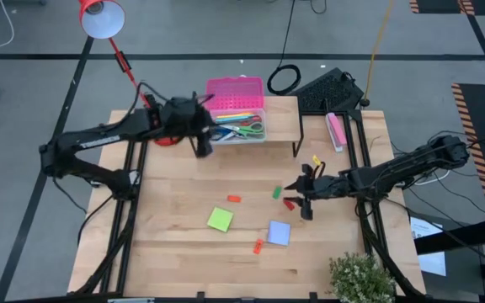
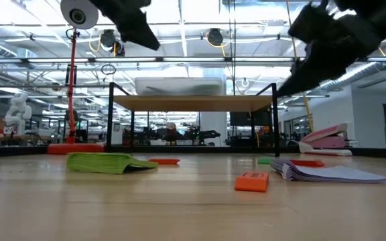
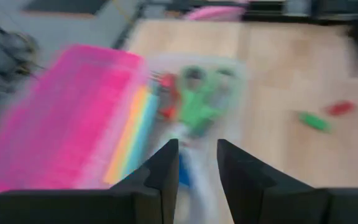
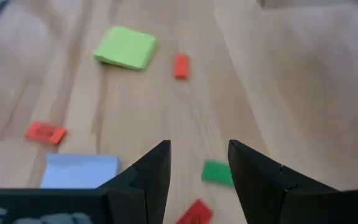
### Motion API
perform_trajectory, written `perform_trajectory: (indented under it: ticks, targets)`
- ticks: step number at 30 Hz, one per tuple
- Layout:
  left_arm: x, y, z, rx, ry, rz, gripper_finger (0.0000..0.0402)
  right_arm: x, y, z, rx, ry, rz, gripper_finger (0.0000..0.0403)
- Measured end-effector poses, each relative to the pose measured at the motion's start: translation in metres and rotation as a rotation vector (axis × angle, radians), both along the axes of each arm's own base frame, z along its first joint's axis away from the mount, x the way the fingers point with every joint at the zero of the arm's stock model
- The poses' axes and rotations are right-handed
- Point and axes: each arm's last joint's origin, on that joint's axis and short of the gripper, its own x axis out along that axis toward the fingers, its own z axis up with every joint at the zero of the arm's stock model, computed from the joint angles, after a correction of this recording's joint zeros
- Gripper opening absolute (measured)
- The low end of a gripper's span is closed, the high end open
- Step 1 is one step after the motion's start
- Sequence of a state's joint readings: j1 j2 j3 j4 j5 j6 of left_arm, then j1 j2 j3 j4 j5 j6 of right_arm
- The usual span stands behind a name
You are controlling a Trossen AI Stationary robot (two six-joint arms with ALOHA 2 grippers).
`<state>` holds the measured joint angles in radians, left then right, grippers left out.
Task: Pack school essentials
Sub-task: Put the red eraser into the pink supply box on the shelf
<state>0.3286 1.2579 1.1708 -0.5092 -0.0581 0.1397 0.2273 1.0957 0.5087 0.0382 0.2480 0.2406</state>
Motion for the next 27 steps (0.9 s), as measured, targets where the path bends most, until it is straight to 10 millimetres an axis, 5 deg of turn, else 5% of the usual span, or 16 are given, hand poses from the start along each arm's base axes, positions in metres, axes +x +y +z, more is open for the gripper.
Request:
perform_trajectory:
  ticks: [6, 10, 18, 27]
  targets:
    - [0.001, -0.062, -0.02, 0.013, 0.039, -0.063, 0.0099, -0.003, 0.019, -0.023, 0.07, 0.123, -0.122, 0.0168]
    - [0.003, -0.085, -0.034, 0.072, 0.049, -0.078, 0.0097, -0.002, 0.031, -0.039, -0.009, 0.149, -0.166, 0.0194]
    - [0.004, -0.095, -0.037, 0.103, 0.017, -0.079, 0.0097, 0.0, 0.044, -0.063, -0.058, 0.161, -0.264, 0.024]
    - [0.005, -0.095, -0.032, 0.098, -0.027, -0.077, 0.0097, 0.002, 0.047, -0.085, 0.022, 0.236, -0.322, 0.0223]
